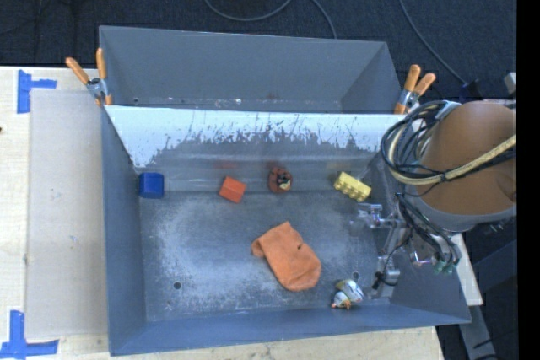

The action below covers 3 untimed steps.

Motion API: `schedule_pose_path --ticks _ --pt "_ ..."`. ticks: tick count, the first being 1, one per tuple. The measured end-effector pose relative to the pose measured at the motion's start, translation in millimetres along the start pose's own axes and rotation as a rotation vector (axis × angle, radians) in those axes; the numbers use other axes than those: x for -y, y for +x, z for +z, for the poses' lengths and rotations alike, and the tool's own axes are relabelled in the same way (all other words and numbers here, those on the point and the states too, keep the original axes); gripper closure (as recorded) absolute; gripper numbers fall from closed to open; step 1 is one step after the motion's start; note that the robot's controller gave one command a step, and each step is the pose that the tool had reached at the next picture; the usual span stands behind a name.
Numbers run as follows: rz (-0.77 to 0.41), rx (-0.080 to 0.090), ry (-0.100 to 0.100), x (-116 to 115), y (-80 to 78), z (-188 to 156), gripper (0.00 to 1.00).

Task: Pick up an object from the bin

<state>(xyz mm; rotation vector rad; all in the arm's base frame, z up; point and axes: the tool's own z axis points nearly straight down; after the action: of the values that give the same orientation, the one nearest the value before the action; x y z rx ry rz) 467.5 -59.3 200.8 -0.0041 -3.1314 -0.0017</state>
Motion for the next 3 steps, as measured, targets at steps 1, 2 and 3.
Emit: schedule_pose_path --ticks 1,2,3 --pt "-0.002 0.008 0.001 -0.2 -1.7 -3.6 0.00" --pt "0.003 0.003 0.000 -35.3 -22.3 52.9 0.00" --pt "0.160 0.001 0.000 -61.4 -22.9 71.2 0.00"
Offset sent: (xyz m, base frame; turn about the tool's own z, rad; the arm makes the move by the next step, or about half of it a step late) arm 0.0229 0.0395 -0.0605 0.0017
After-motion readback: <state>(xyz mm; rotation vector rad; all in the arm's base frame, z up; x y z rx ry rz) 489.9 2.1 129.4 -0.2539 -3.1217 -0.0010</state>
